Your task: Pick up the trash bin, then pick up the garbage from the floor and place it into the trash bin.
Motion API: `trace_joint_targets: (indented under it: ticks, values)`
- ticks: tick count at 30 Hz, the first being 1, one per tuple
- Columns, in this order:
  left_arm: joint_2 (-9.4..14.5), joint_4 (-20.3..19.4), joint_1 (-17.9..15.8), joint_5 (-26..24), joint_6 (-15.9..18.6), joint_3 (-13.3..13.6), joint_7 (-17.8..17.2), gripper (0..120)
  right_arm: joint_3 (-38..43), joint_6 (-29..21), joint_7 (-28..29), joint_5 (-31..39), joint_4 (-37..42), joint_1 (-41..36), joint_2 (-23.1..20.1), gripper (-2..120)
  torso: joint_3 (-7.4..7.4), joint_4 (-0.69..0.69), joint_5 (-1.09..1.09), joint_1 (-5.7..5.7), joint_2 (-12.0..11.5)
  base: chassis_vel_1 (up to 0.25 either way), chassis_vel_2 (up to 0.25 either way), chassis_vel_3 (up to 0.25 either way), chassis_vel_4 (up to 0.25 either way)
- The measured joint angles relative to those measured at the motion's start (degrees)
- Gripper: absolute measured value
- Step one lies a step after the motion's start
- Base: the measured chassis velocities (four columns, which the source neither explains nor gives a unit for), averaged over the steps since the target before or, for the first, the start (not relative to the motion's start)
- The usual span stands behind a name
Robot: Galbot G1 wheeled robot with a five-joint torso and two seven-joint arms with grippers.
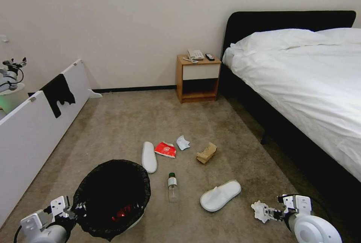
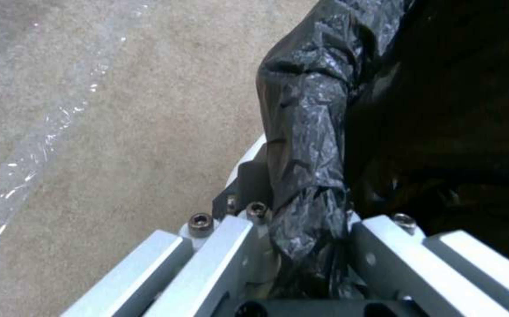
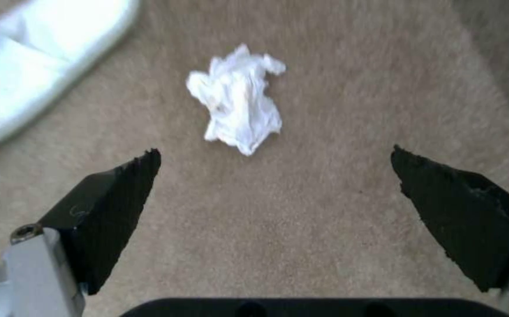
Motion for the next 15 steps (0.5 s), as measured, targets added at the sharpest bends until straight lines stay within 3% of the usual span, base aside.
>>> trace_joint_targets:
  ticks: [15]
  values:
    - [-0.24,0.59,0.38,0.45,0.0,-0.35,0.21,1,-6.39,4.7,-5.88,-6.36,-17.22,10.12,3.97,100,0.01,0.0,-0.02,0.0,0.0,0.0,0.0,0.0,0.0]
